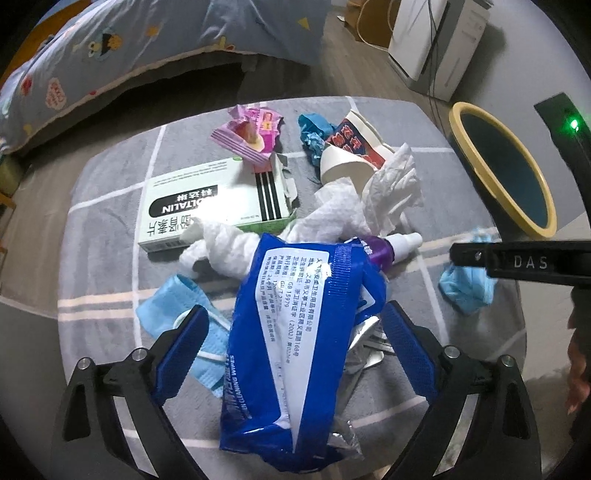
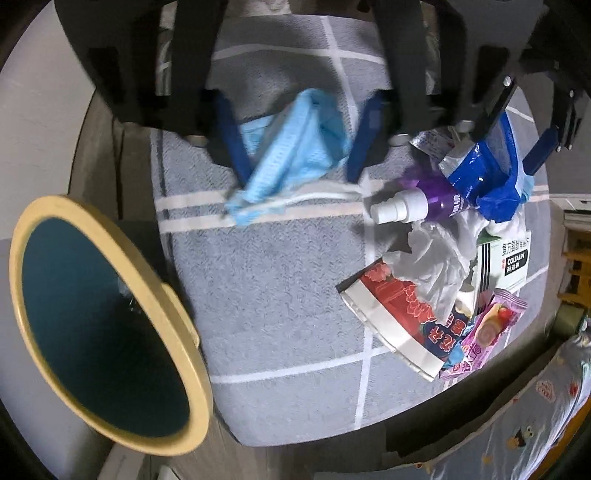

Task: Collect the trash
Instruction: 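Grasp the blue wet-wipe pack with the left gripper while the right grasps the blue mask, then lift the wipe pack and mask and carry both over the bin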

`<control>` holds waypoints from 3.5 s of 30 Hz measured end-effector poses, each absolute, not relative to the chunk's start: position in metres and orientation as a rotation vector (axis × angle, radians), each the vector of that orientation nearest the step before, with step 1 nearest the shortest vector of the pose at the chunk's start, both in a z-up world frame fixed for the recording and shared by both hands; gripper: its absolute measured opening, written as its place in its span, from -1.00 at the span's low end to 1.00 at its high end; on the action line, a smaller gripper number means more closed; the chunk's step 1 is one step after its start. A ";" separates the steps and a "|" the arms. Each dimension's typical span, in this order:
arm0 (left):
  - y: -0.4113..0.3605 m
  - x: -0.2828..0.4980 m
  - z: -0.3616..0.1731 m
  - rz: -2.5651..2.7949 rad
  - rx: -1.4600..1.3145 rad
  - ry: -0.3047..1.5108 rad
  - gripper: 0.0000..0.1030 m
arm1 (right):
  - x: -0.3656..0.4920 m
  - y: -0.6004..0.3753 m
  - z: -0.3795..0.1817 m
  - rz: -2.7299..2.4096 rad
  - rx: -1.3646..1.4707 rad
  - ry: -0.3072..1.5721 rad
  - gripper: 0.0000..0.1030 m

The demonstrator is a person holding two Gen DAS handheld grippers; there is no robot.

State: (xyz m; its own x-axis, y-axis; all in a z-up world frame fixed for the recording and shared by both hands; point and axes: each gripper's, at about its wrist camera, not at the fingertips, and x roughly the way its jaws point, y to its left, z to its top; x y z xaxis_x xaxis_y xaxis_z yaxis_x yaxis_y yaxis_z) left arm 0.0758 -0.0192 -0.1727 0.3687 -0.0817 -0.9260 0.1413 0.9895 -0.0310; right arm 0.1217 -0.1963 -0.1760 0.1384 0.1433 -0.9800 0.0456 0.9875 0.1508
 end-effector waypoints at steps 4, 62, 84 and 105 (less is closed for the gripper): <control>-0.022 0.076 -0.173 -0.178 0.038 1.199 0.49 | 0.124 -0.199 -0.169 0.069 0.159 1.393 -0.52; -0.025 0.071 -0.082 -0.243 0.007 0.943 0.27 | 0.147 -0.219 -0.109 0.129 0.249 1.210 -0.57; -0.094 0.116 -0.008 -0.357 0.128 0.758 0.27 | 0.160 -0.333 -0.022 0.034 0.320 0.919 -0.57; -0.247 0.175 -0.066 -0.610 0.223 0.891 0.28 | 0.165 -0.443 -0.116 -0.161 0.555 1.099 -0.56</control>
